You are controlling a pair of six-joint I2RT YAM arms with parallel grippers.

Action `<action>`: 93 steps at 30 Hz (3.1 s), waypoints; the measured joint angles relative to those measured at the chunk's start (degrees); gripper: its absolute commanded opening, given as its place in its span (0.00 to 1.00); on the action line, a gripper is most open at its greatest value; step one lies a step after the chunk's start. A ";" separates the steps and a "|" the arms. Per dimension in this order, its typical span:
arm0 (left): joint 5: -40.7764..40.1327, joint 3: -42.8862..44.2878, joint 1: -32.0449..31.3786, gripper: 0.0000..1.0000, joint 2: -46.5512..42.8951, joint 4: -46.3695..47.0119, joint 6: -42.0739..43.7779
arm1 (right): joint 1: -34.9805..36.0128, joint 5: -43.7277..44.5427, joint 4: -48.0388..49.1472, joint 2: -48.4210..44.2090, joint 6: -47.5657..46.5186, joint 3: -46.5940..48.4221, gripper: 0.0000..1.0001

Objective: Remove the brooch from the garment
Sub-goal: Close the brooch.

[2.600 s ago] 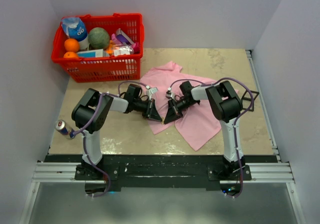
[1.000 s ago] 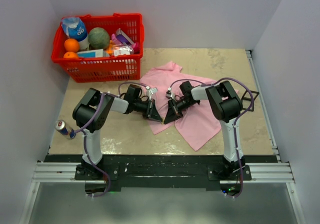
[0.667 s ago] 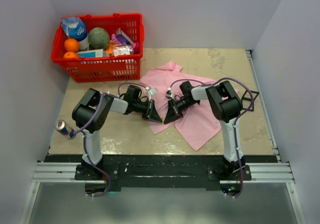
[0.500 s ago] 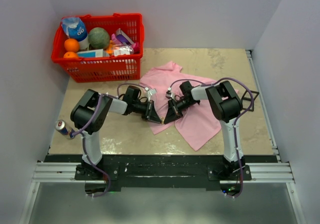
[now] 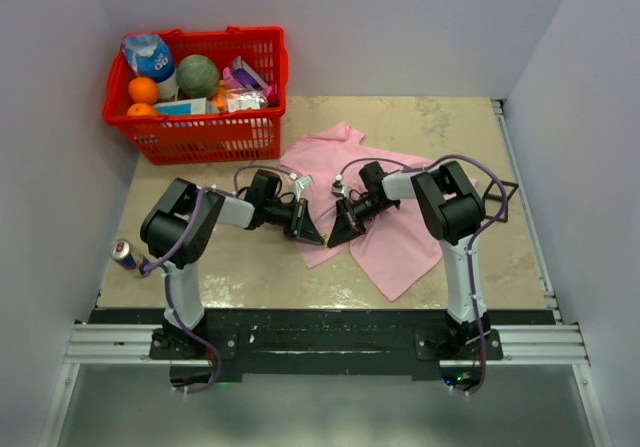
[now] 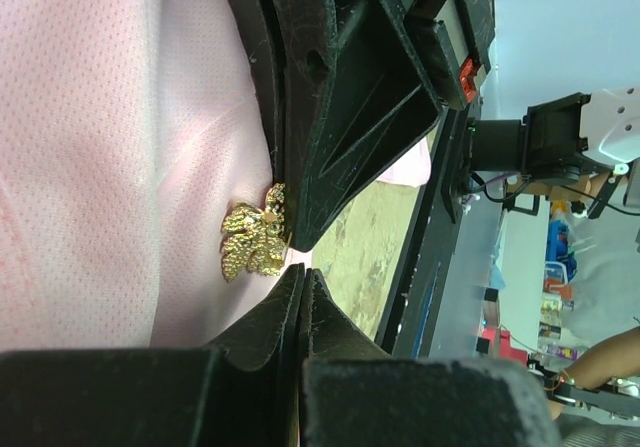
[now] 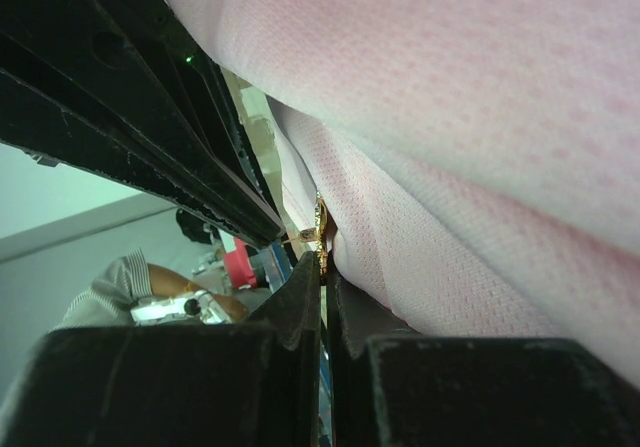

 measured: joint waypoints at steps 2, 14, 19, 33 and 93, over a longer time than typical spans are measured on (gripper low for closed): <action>0.15 0.00 -0.17 0.00 0.00 0.28 -0.31 | 0.00 0.00 0.00 0.00 0.02 0.00 0.00; 0.20 0.94 -0.70 0.00 0.81 1.40 -1.09 | 0.00 0.00 0.13 0.00 0.15 0.00 0.00; 0.07 1.92 -0.70 0.00 1.60 1.22 -1.09 | 0.00 0.00 0.20 0.00 0.28 0.00 0.00; -0.48 2.21 -0.70 0.00 1.88 0.35 -0.98 | 0.00 -0.04 0.24 0.00 0.31 0.00 0.00; 14.12 7.65 1.55 0.00 13.25 1.07 -5.92 | 4.90 11.37 -13.92 -0.09 -6.19 9.20 0.00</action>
